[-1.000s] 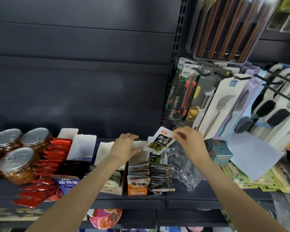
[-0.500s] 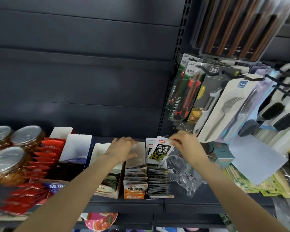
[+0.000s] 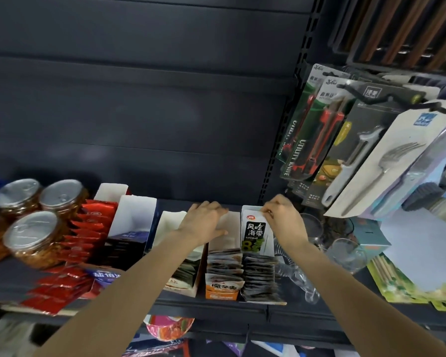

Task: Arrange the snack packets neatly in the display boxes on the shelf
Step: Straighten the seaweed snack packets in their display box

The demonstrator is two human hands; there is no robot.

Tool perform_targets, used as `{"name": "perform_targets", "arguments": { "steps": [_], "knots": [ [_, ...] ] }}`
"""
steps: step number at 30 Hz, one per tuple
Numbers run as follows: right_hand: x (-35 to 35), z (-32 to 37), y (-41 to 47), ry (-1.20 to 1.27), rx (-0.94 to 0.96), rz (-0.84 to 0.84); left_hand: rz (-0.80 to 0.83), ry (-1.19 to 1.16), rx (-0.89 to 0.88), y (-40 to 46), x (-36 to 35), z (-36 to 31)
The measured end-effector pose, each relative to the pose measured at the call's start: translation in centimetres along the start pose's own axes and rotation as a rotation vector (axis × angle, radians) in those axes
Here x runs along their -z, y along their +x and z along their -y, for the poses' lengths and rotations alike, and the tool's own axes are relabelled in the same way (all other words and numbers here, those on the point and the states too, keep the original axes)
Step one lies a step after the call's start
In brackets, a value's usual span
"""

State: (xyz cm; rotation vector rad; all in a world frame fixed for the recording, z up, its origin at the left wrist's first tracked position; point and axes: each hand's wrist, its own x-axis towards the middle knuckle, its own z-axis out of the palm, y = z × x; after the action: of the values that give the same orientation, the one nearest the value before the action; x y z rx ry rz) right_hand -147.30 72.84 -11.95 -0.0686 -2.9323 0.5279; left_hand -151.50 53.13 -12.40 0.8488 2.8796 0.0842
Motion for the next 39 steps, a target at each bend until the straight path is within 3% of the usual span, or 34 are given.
{"name": "perform_targets", "arguments": {
  "steps": [10,14,17,24,30,36,39],
  "knots": [
    [0.1,0.5,-0.2,-0.065,0.032,0.034,-0.016,-0.081,0.008,-0.9,0.8,-0.1],
    [1.0,0.3,-1.8,0.094,0.050,0.066,-0.108,-0.065,0.038,-2.6,1.3,0.4],
    [1.5,0.3,-3.1,0.213,0.057,0.184,-0.165,-0.048,0.092,-4.2,1.3,1.0],
    [2.1,1.6,-5.1,0.122,0.072,0.324,-0.173,-0.059,0.108,-6.8,0.8,0.9],
    [2.0,3.2,-5.7,-0.141,0.083,0.244,-0.113,-0.037,0.096,-7.4,0.9,0.8],
    [4.0,4.1,-5.4,0.023,0.057,0.009,-0.165,-0.097,0.096,-6.9,0.9,0.8],
    [6.5,4.5,-5.0,0.098,0.080,-0.094,-0.209,-0.247,0.076,-6.4,1.5,0.3]
  ]
}}
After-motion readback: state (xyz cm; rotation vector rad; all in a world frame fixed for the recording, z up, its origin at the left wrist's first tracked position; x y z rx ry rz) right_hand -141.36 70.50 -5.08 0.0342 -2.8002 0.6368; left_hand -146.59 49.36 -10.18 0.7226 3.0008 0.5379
